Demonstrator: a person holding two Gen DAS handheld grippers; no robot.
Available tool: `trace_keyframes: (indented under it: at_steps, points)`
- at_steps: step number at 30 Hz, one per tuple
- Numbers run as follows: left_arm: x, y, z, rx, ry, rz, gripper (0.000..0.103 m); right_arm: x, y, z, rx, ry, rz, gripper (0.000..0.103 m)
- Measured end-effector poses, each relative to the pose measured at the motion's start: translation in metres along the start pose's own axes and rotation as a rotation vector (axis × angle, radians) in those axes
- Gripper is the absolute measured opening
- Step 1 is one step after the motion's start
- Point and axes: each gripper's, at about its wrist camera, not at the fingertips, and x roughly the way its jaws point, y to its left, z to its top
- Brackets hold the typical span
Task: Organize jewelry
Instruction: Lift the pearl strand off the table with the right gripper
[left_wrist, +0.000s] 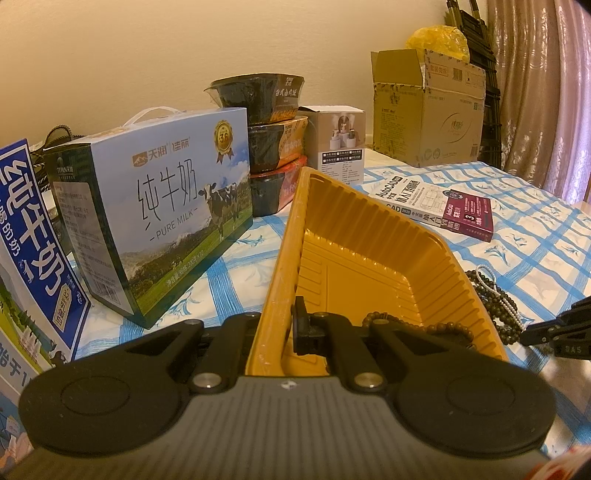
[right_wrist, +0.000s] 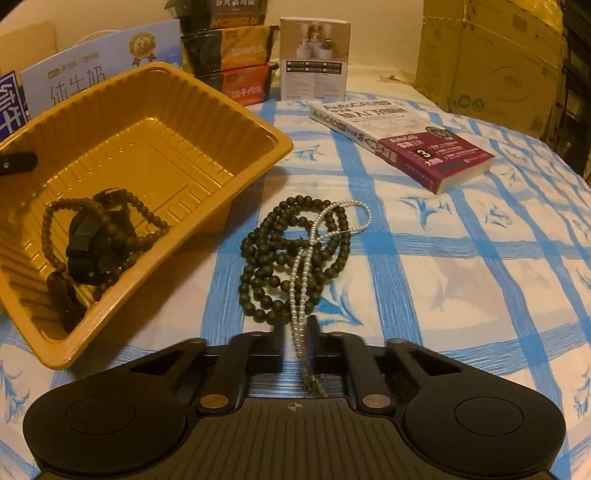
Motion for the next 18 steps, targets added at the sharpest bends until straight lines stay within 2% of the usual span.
trace_keyframes:
  at_steps: [18]
  points:
    - [0.0, 0.0, 0.0, -0.003, -0.001, 0.001, 0.005, -0.065, 0.002, -0.037, 0.099, -0.012, 0.07, 0.002]
